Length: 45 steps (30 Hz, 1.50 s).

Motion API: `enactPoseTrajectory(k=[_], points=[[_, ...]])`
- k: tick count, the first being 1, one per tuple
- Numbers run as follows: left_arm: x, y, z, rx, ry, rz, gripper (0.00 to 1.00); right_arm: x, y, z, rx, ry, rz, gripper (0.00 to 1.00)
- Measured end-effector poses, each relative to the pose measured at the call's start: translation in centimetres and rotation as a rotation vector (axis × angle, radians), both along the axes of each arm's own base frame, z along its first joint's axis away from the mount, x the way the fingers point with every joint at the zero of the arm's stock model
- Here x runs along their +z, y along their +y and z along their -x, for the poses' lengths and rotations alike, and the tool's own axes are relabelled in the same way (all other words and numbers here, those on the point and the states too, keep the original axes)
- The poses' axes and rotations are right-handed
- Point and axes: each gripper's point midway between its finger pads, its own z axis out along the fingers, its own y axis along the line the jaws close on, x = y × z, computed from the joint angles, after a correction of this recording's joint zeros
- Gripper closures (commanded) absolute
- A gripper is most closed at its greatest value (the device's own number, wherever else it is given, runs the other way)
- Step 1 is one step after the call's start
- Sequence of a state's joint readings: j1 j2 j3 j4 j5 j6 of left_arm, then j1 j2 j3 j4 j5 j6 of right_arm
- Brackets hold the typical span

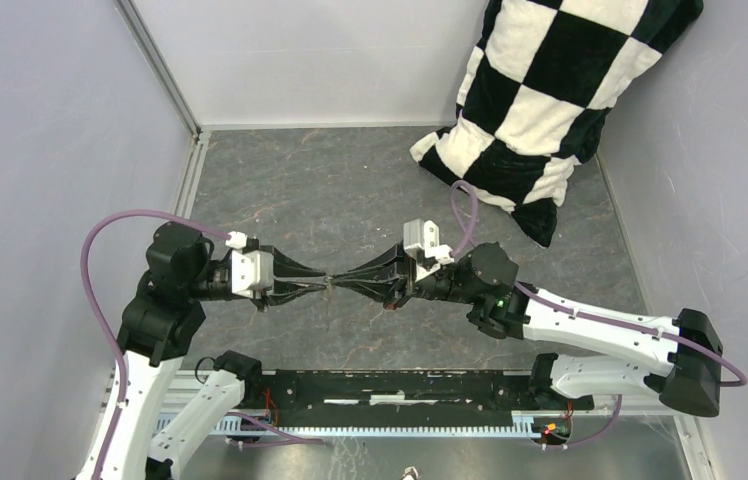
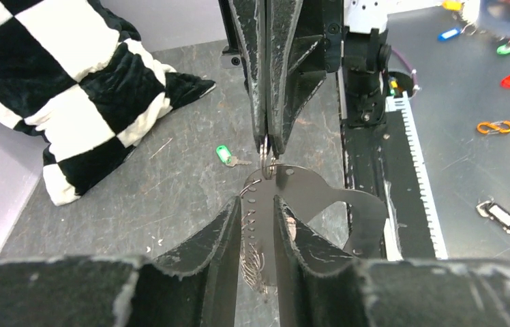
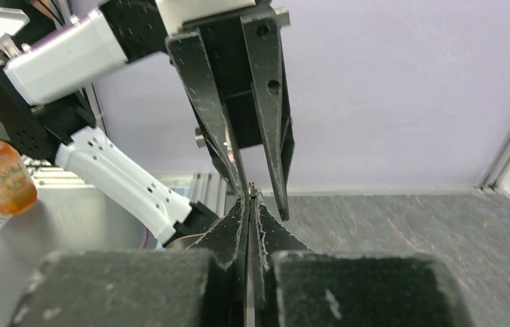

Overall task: Put the keys on the keyring
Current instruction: Adjust the keyring.

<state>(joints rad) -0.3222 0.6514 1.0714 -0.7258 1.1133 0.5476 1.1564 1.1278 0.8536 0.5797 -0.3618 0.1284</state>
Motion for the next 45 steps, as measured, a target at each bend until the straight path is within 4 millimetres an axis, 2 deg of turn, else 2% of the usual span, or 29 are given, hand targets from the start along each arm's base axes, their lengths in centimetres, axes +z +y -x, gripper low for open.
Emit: enactPoseTrajectory(k=[8,17,22,29,32,35,38,39,43,45], points=[[1.3,-0.6,-0.1,-0.002,0.074,0.065,0.71,2.1,-0.2,0.8,0.045,0.010,-0.113,0.99],[2.3,-0.9,0.9,-0.053,0.097,0.098,0.73,2.1,0.2,1.0,0.075,0.035,-0.142,0.99],[2.5,-0.9,1.6,-0.085,0.097,0.104,0.84,2.4,0.2,1.1,0.082,0.036,-0.157,0.99],[2.6,-0.9,1.8,-0.092,0.096,0.105,0.81,1.9,0.7,1.1,0.089,0.046,-0.150,0.99],[2.6,-0.9,1.9,-0.093,0.096,0.105,0.86,1.8,0.8,1.1,0.091,0.046,-0.148,0.99],[2.6,-0.8,1.9,-0.093,0.096,0.105,0.97,1.8,0.8,1.2,0.093,0.046,-0.146,0.99],[2.6,-0.8,1.9,-0.093,0.098,0.103,0.98,1.7,0.8,1.3,0.093,0.040,-0.143,0.99],[2.5,-0.8,1.9,-0.093,0.094,0.102,0.98,1.6,0.9,1.3,0.096,0.040,-0.140,0.96],[2.2,-0.6,2.1,-0.094,0.048,0.089,0.98,1.2,1.0,1.6,0.108,0.030,-0.096,0.66],[1.9,-0.5,2.1,-0.097,-0.019,0.076,0.98,0.8,1.1,1.8,0.116,0.025,-0.050,0.57]])
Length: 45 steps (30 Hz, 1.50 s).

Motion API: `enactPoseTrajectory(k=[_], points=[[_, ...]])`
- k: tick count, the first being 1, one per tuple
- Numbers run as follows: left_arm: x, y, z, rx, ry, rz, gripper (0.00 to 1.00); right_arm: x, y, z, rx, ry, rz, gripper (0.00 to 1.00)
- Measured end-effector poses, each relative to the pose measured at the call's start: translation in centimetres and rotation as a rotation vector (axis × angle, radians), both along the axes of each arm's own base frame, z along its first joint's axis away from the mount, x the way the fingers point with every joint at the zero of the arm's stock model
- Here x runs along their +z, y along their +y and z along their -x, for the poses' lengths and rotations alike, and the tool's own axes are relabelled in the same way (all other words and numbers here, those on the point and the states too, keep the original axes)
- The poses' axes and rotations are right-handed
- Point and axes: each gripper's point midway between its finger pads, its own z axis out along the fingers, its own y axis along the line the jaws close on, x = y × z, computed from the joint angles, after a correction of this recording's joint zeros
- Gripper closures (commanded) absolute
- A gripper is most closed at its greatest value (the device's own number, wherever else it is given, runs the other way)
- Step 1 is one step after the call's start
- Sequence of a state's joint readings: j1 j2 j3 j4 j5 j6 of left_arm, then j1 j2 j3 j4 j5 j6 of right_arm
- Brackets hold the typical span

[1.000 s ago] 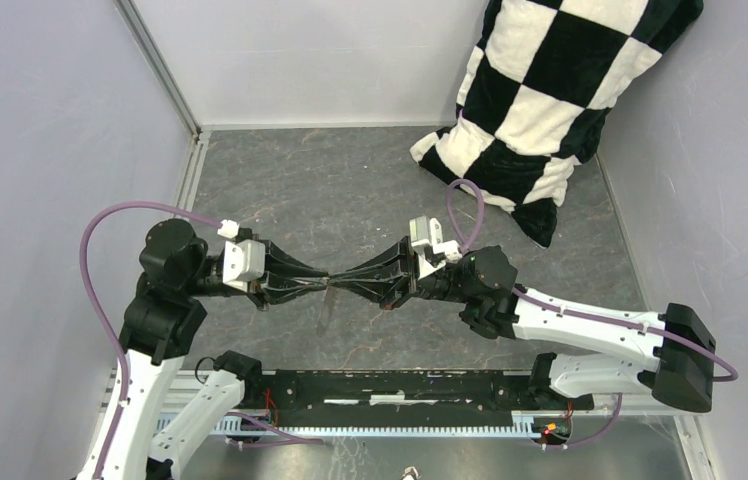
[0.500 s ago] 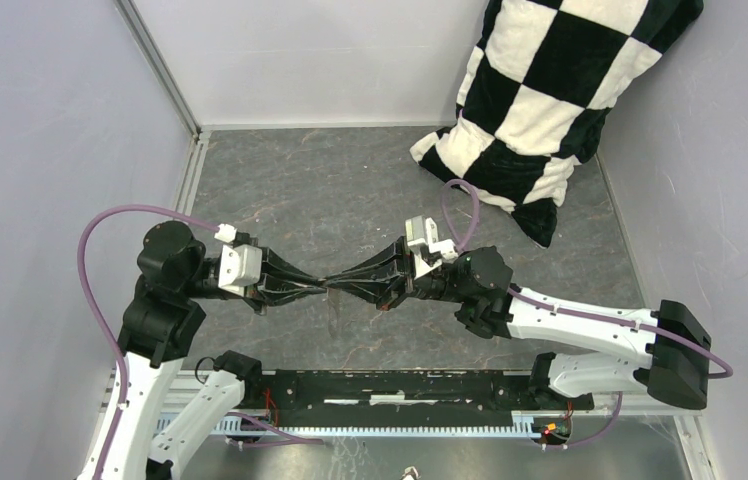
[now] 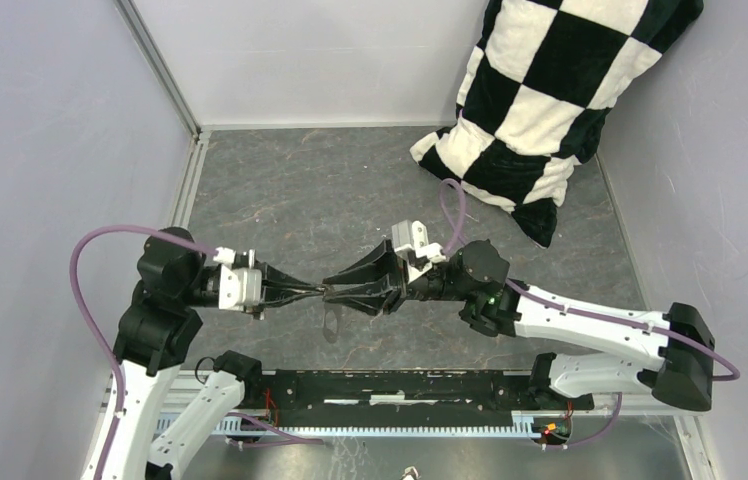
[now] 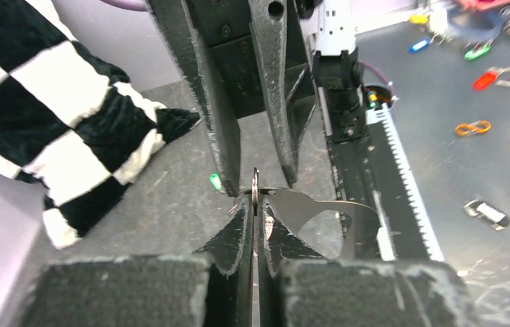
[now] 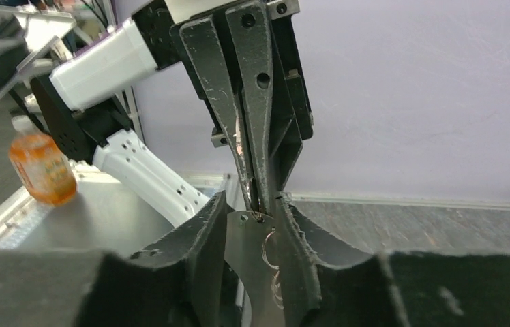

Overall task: Put the keys on the keyring
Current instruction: Adjust the keyring.

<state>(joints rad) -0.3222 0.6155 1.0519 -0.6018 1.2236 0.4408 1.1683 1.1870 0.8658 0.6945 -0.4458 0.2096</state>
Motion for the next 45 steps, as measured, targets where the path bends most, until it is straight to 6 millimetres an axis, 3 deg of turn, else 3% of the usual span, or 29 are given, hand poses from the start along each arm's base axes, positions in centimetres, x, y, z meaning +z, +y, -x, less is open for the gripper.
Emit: enactPoseTrajectory(k=[4,12,19,25,38,45], points=[[-0.7,0.3,0.0,-0.012,-0.159,-0.026,0.98,-0.3,-0.5,0.1,-0.010,-0.040,0.103,0.51],[-3.1,1.1,0.0,-0.061,-0.496,-0.119,0.98,1.5,-2.5,0.3,-0.045,-0.152,0.190,0.54],[-3.1,1.3,0.7,-0.101,-0.687,-0.127,0.98,-0.4,-2.5,0.0,-0.050,-0.171,0.275,0.57],[-3.0,1.2,0.5,-0.107,-0.639,-0.130,0.98,-2.0,-2.1,-0.2,-0.043,-0.167,0.330,0.58],[-3.1,0.9,-0.2,-0.056,-0.310,-0.133,0.98,-1.0,-0.3,-0.9,-0.038,-0.211,0.383,0.64],[-3.3,0.8,-1.1,-0.020,-0.190,-0.150,0.98,-1.8,0.8,-0.9,-0.021,-0.235,0.461,0.67]])
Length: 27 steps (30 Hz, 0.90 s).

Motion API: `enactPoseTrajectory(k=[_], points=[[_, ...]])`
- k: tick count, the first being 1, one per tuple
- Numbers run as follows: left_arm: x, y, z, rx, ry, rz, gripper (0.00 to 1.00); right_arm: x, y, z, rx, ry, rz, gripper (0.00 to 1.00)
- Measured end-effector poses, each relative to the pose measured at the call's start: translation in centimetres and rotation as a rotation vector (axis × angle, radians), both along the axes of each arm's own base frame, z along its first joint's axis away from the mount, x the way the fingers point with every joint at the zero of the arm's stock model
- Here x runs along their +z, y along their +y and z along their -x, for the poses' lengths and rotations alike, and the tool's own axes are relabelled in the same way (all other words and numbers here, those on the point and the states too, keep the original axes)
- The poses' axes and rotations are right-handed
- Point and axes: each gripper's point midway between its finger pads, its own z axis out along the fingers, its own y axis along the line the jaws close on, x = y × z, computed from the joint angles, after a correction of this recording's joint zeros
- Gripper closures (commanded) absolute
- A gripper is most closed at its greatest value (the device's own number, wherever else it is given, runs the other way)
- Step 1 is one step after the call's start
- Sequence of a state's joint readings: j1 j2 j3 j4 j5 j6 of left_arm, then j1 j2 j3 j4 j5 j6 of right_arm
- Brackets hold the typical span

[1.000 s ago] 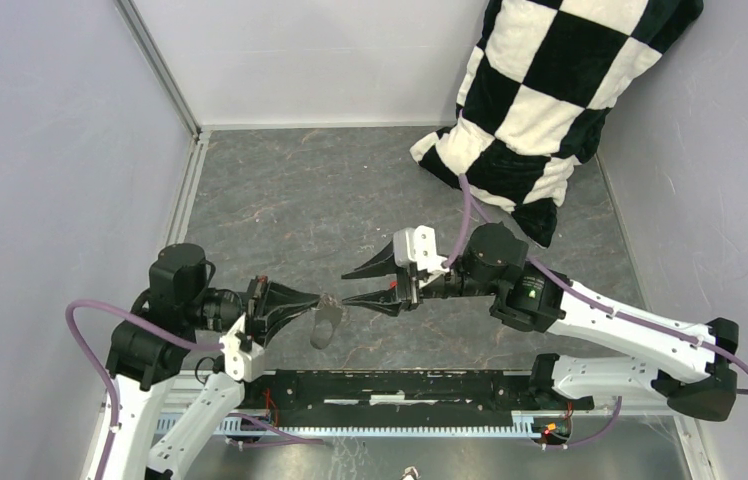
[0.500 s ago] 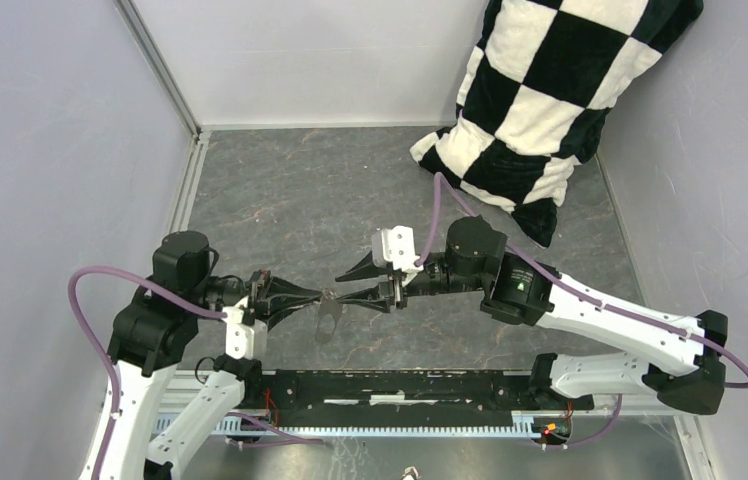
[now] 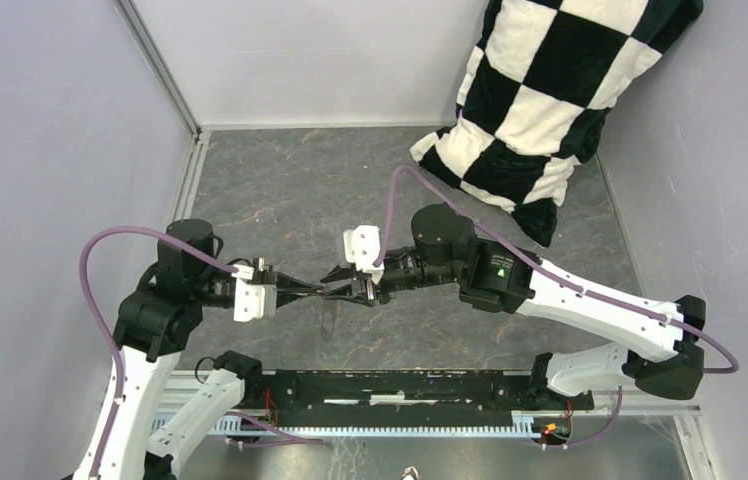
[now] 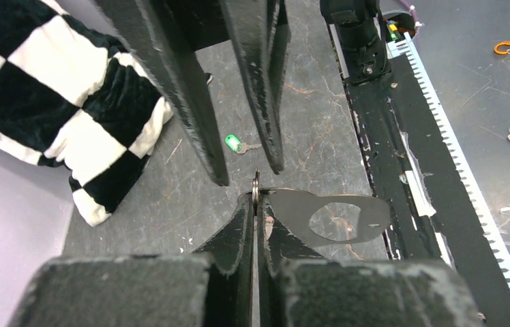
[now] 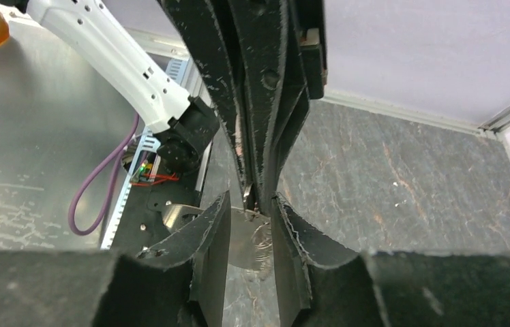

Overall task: Put the keys on the keyring
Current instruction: Adjust the keyring.

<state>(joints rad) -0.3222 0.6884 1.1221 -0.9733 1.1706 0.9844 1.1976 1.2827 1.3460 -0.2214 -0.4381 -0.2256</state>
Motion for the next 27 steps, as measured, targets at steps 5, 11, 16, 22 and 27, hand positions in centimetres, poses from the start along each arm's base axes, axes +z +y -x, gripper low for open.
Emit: enactPoseTrajectory(k=[5,11,16,22,27], points=[[0.1,0.0,-0.3,0.029,0.045,0.001,0.98,-1.1,0.1,0.0,0.000,0.001,0.059,0.75],[0.2,0.0,-0.5,0.042,0.062,0.002,0.98,-1.3,0.3,-0.4,-0.024,-0.009,0.081,0.86],[0.4,0.1,-0.4,0.044,0.054,0.004,0.98,-1.0,0.4,-0.7,-0.047,-0.016,0.070,0.86],[0.4,0.1,-0.4,0.052,0.055,0.002,0.98,-1.0,0.4,-0.9,-0.059,-0.016,0.071,0.84],[0.5,0.2,-0.5,0.058,0.044,0.003,0.98,-0.6,0.3,-1.1,-0.074,-0.019,0.073,0.85]])
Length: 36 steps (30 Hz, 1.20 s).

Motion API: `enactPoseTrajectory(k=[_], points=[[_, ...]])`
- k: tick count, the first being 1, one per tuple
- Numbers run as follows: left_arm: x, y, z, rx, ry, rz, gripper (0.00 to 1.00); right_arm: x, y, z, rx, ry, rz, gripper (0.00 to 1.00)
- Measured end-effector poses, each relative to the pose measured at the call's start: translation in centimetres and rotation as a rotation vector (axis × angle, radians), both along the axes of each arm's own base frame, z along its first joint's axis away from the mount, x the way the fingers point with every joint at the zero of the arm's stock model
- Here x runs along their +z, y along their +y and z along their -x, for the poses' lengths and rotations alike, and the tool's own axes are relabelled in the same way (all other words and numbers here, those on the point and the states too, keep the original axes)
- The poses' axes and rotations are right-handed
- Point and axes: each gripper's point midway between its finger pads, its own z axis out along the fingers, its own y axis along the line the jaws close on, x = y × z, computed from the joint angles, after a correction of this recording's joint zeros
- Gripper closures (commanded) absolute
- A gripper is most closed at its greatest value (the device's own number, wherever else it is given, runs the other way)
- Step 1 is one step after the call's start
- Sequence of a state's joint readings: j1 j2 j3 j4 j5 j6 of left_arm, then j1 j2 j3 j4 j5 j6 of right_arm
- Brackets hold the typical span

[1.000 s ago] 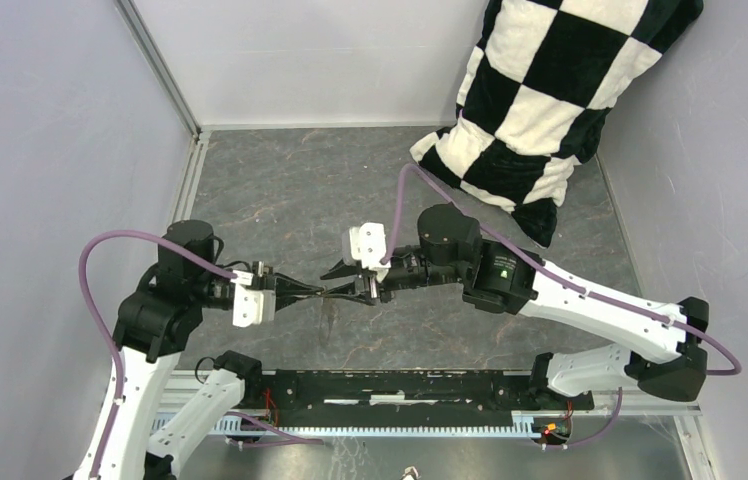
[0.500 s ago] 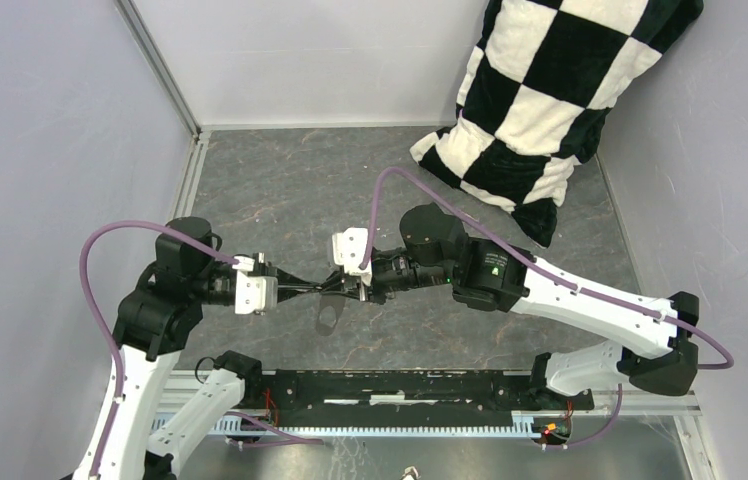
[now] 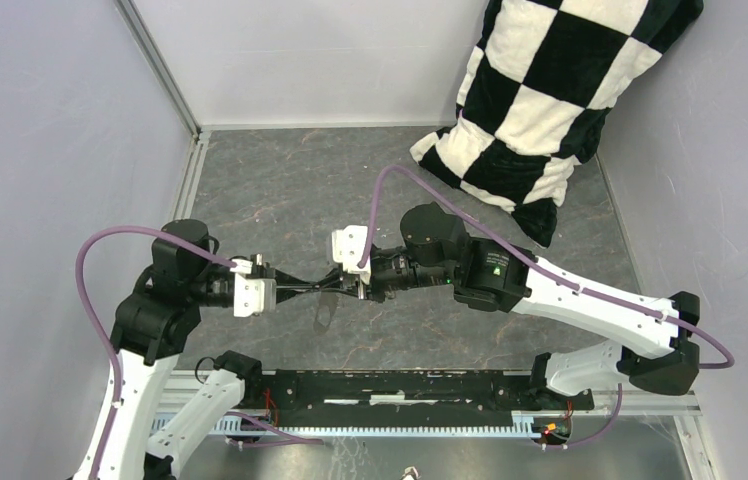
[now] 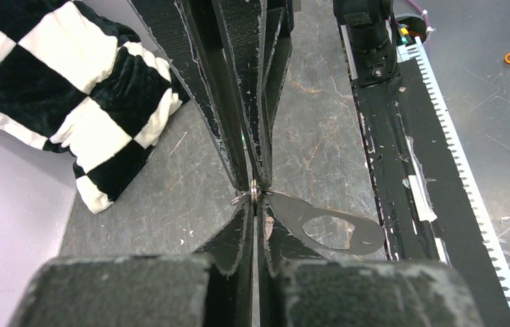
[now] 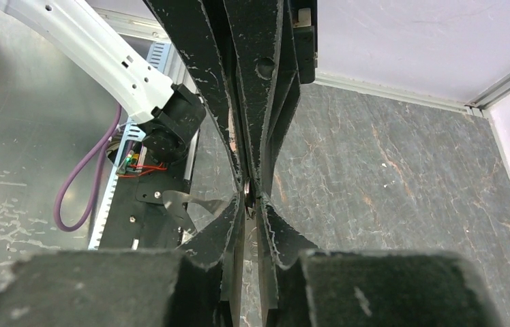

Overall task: Put the keys on the keyring
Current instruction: Adjust the keyring.

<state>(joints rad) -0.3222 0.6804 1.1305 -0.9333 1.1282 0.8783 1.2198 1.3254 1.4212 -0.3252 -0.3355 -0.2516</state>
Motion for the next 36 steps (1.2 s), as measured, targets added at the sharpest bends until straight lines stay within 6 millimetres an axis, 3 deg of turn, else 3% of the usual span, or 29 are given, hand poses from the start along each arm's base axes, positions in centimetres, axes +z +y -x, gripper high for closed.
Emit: enactPoseTrajectory(k=[10,11,14,16,18,25,30,36], points=[[0.1,0.0,0.0,0.003,-0.004,0.001,0.98,0.1,0.1,0.1,-0.001,0.000,0.002,1.00],[0.1,0.0,0.0,0.003,-0.002,0.001,0.94,0.1,0.1,0.1,0.000,0.000,0.002,0.99],[0.1,0.0,0.0,0.005,0.003,0.002,0.61,0.2,0.1,0.0,-0.005,-0.001,0.000,0.99],[0.1,0.0,0.2,0.003,0.019,0.007,0.51,0.4,0.3,-0.5,-0.030,-0.008,-0.025,0.99],[0.1,0.0,0.3,0.003,0.029,0.009,0.47,0.4,0.2,-0.8,-0.054,-0.008,-0.061,0.99],[1.4,0.0,0.6,0.052,0.097,0.058,0.52,-0.6,-1.9,-0.7,-0.105,0.058,-0.234,0.99],[2.5,-0.1,0.6,0.094,0.142,0.121,0.57,-0.1,-2.6,-0.4,-0.109,0.133,-0.395,0.99],[2.1,-0.5,0.6,0.102,0.257,0.159,0.69,1.2,-3.0,0.1,-0.077,0.213,-0.556,0.99]])
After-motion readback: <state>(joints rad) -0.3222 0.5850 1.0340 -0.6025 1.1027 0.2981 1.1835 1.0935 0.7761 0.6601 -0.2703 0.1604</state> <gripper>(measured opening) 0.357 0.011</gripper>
